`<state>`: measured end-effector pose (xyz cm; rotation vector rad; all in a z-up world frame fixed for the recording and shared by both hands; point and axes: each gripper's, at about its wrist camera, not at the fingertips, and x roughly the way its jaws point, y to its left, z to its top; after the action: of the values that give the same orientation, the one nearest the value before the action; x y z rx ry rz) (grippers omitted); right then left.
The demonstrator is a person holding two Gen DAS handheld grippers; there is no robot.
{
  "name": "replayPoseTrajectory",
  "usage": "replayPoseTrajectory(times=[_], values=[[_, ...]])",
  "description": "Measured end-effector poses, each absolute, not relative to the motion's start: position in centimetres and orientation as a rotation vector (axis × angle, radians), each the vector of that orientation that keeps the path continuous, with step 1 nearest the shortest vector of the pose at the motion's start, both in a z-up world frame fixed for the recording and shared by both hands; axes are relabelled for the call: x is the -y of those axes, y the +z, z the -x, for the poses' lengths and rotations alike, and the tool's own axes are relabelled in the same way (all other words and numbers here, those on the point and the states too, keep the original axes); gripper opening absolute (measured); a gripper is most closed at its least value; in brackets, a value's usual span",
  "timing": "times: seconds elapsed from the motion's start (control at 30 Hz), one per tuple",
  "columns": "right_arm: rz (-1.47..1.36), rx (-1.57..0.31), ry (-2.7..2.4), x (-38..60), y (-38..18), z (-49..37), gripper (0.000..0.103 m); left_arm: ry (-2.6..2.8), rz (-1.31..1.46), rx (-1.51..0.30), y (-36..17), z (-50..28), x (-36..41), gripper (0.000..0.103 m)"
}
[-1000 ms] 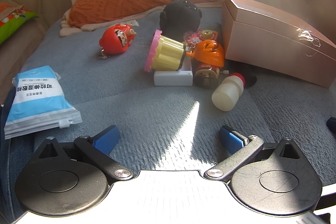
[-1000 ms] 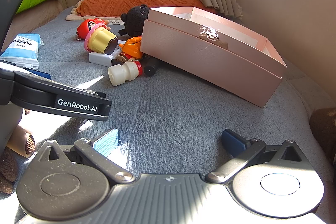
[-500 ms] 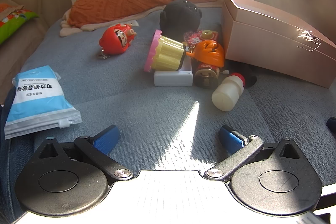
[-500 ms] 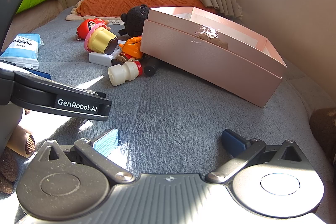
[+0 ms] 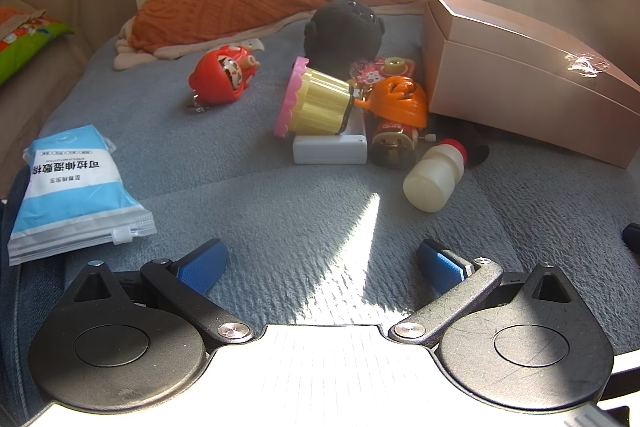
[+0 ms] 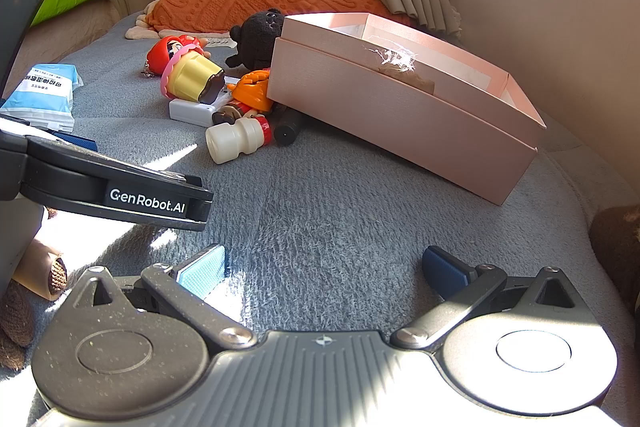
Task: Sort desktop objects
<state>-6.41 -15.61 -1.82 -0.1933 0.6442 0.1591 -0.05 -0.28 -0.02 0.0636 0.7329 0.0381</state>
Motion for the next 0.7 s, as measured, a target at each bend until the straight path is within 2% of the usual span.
replayPoseTrajectory(times=[0.7], values=[[0.192, -0.642, 0.158, 15.67, -1.68, 6.49, 0.103, 0.034, -0.054, -0.739, 0.05, 0.01, 0.27, 0.103]])
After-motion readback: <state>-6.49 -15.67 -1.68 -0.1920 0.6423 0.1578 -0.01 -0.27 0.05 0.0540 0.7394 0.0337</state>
